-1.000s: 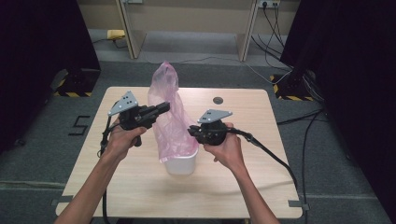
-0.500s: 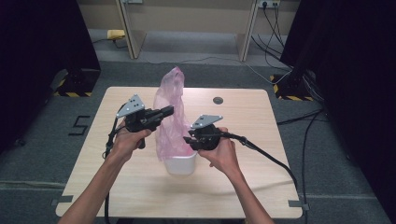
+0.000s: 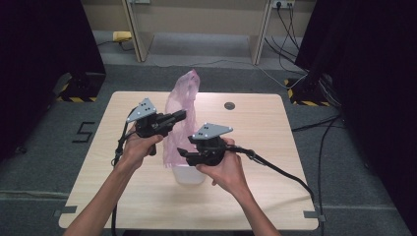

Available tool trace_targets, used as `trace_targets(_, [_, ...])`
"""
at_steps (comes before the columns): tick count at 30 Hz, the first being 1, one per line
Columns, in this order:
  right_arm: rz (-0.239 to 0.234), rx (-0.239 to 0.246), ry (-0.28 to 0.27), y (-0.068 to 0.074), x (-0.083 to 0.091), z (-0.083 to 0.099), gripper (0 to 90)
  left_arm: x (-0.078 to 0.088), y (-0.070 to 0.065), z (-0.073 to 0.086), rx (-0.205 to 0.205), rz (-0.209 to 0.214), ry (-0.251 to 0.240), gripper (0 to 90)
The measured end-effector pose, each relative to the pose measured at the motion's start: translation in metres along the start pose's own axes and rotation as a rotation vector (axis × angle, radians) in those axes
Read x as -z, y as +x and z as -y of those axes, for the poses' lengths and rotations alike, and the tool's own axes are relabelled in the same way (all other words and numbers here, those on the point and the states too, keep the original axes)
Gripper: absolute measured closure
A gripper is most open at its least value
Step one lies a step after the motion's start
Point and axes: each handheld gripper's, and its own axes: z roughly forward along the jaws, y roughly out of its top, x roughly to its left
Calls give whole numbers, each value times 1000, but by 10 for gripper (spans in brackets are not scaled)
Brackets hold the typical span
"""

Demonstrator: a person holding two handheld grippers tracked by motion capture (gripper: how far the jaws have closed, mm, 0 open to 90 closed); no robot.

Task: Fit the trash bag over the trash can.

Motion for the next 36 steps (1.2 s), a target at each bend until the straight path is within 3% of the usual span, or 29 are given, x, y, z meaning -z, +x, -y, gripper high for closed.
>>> trace_targets(3, [-35,5,1,10,-5,0,499,0,0,-1,3,2,-3,900])
trace_targets(5, [-54,19,7,13,-11,1,587,-1,-2,-2,3,9,-3,900])
trace_targets(8, [-14,58,62,10,-23,5,696,0,-4,-3,5,20,-8,900])
trace_targets(10, [7,57,93,4,-29,7,751,1,-7,-4,5,36,-6,900])
trace_targets(13, [75,85,146,-5,-35,8,766,2,-11,-4,-5,58,-1,898])
trace_targets(16, [100,82,183,-12,-36,10,764,4,-14,1,-9,70,6,898])
trace_targets(20, [111,70,198,-19,-32,17,683,8,-15,15,9,82,14,898])
trace_targets(24, [82,50,152,-19,-16,20,661,9,-15,31,35,81,27,898])
trace_targets(27, [119,54,132,-24,-1,18,639,12,-13,35,43,82,29,897])
trace_targets(30, [124,20,86,-35,13,15,620,17,-13,37,38,77,31,894])
trace_targets(33, [158,-11,52,-46,23,13,577,22,-12,40,39,79,38,879])
trace_targets(36, [178,-30,24,-53,27,10,542,28,-14,41,36,72,29,804])
